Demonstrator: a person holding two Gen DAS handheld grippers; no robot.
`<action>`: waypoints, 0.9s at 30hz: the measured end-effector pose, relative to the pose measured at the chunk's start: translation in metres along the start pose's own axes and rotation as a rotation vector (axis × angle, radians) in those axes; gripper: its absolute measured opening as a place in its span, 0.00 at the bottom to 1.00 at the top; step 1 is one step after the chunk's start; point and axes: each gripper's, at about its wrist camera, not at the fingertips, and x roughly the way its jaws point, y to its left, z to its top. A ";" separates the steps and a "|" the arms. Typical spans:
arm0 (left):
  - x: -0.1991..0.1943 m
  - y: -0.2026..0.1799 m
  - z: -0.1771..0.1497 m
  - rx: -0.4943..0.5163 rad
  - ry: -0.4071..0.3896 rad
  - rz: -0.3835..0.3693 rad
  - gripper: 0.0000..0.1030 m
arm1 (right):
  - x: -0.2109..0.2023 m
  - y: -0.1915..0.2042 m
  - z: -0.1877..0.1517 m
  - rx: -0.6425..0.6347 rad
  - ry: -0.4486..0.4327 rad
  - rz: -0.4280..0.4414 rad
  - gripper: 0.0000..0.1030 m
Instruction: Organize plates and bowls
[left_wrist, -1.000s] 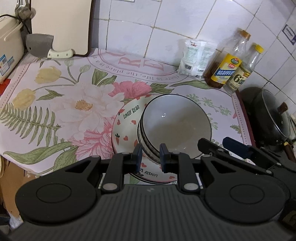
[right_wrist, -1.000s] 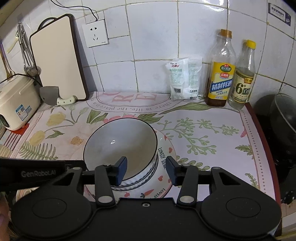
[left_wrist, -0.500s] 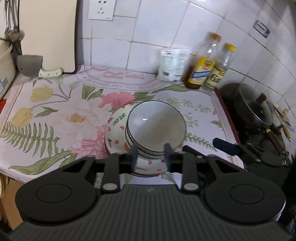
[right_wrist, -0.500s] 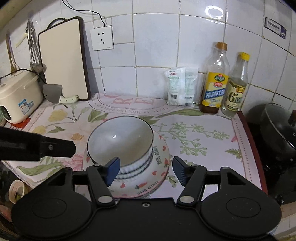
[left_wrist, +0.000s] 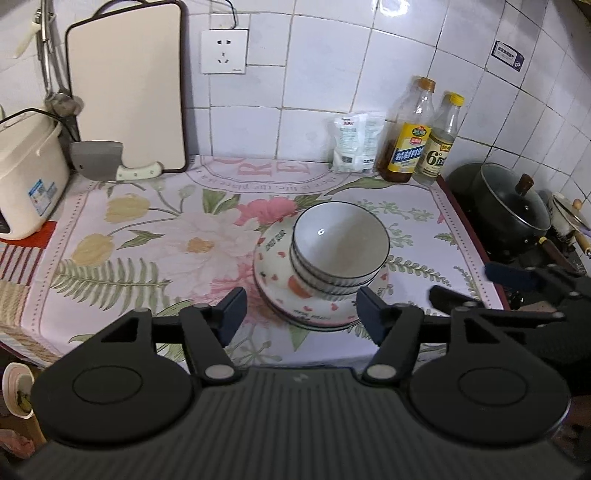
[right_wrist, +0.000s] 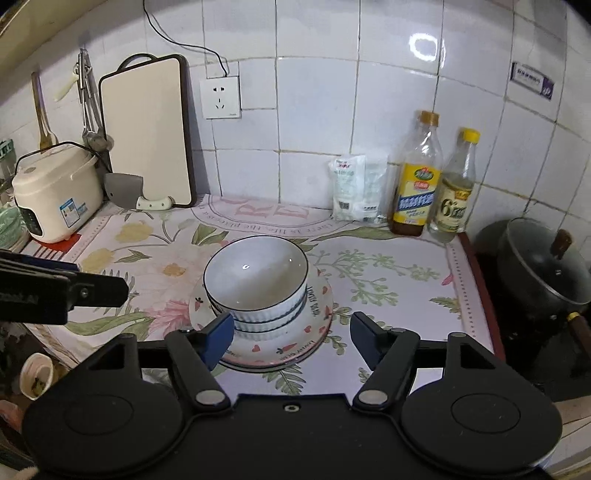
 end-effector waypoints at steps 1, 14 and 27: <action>-0.003 0.000 -0.002 0.002 -0.006 0.005 0.64 | -0.005 0.001 -0.001 -0.005 -0.004 -0.007 0.75; -0.033 -0.007 -0.023 0.046 -0.083 0.049 0.88 | -0.048 0.010 -0.015 -0.005 -0.023 -0.114 0.93; -0.031 0.005 -0.052 0.023 -0.142 0.146 0.92 | -0.067 0.003 -0.026 0.063 -0.127 -0.129 0.94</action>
